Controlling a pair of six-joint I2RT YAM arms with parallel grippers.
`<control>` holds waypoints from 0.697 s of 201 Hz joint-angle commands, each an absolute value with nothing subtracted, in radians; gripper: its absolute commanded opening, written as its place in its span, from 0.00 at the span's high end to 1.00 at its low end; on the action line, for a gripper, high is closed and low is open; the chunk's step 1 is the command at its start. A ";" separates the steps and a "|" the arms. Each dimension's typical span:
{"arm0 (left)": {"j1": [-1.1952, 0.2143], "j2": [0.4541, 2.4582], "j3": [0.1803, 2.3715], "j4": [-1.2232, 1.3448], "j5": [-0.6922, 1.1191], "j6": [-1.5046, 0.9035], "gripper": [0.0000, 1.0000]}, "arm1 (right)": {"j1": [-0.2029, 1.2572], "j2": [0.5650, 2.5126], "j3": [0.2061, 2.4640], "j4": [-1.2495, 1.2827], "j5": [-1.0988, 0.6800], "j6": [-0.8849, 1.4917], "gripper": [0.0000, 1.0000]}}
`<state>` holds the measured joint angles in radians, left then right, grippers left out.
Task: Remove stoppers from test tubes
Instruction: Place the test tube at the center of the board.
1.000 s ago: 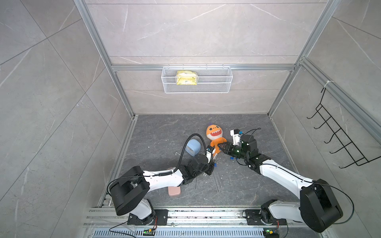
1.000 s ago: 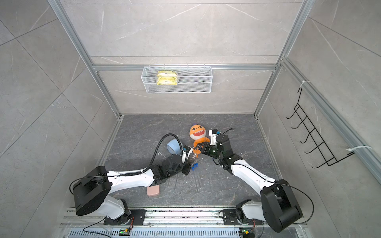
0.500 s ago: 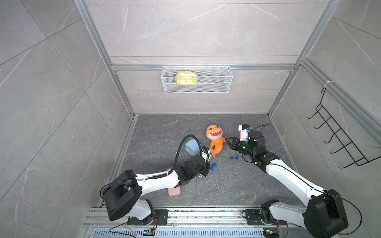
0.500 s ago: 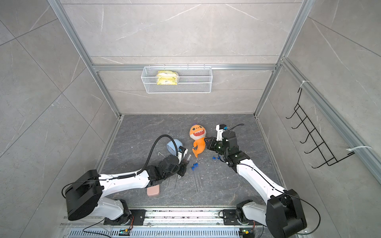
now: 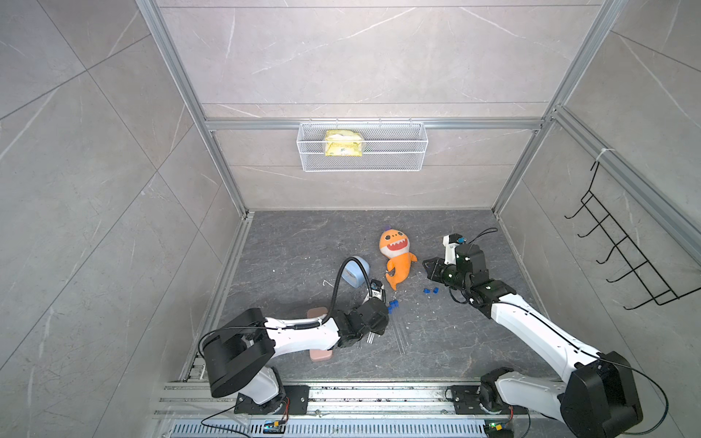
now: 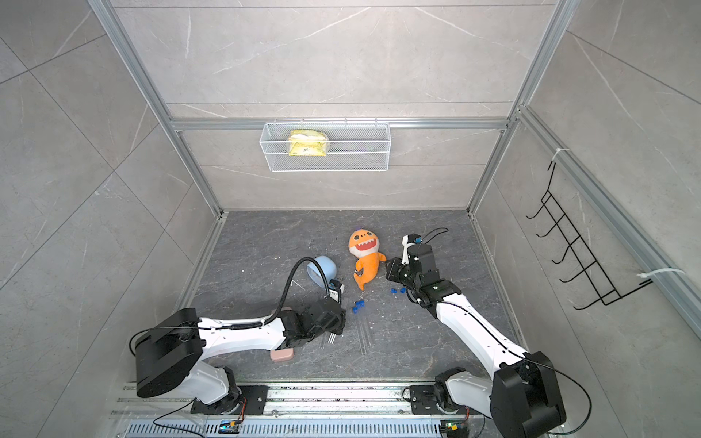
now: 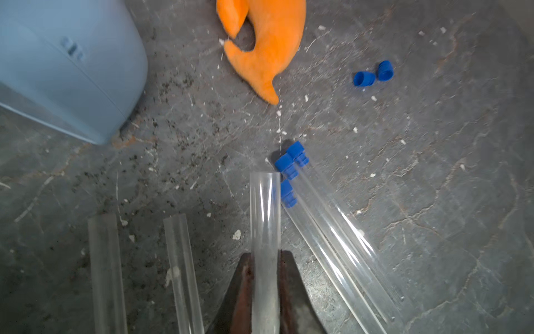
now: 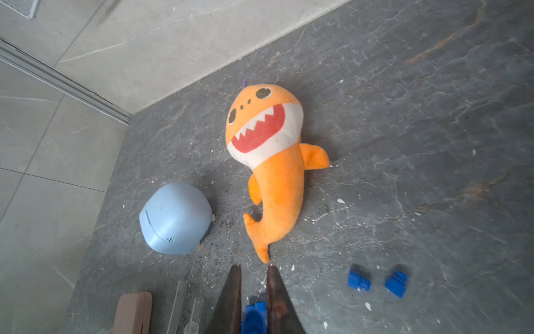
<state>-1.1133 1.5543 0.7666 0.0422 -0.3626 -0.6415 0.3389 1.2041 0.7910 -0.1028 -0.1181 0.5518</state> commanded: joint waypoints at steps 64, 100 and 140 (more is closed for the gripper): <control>-1.127 1.698 0.909 -0.165 -0.514 -0.858 1.00 | 0.335 1.277 0.737 -0.107 0.008 0.554 1.00; -1.103 1.718 0.919 -0.222 -0.496 -0.867 0.93 | 0.335 1.324 0.732 -0.085 0.024 0.564 1.00; -1.082 1.729 0.910 -0.199 -0.435 -0.865 0.80 | 0.335 1.347 0.727 -0.071 0.029 0.572 1.00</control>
